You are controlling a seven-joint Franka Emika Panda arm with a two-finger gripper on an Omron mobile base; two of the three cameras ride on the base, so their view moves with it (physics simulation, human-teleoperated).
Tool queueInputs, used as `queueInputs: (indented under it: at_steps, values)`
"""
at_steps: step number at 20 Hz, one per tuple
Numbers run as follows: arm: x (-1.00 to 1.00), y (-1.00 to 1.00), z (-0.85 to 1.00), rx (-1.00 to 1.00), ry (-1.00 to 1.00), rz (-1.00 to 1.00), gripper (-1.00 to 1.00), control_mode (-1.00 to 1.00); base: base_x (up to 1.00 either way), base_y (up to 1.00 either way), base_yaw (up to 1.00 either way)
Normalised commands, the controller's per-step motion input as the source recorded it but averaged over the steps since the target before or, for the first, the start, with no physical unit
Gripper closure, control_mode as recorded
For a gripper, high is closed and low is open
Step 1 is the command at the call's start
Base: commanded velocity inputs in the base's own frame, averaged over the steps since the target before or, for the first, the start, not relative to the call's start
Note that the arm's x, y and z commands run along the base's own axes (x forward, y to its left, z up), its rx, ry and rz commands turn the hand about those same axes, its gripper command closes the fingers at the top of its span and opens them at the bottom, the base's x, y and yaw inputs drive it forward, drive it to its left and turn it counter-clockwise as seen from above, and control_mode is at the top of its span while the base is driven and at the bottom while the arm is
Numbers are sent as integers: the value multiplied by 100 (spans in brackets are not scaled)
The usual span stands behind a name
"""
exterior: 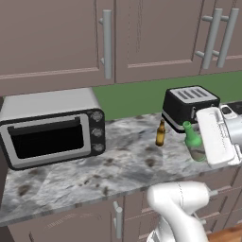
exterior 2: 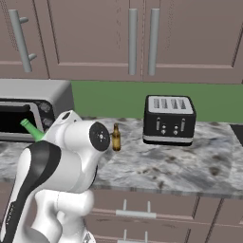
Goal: Place the beers on the top shelf of the fridge to keep them out of children's reach, and place the banana on lower shelves for easy access.
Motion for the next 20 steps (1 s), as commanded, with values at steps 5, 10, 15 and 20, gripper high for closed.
queueInputs:
  at_steps: [5,10,15,20]
  values:
    - [0,0,0,0,0,0,100,100,-43,0,10]
    - [0,0,0,0,0,0,100,100,-57,0,36]
    - [0,0,0,0,0,0,100,100,-59,-2,48]
    - [0,0,0,0,0,0,100,100,-45,10,48]
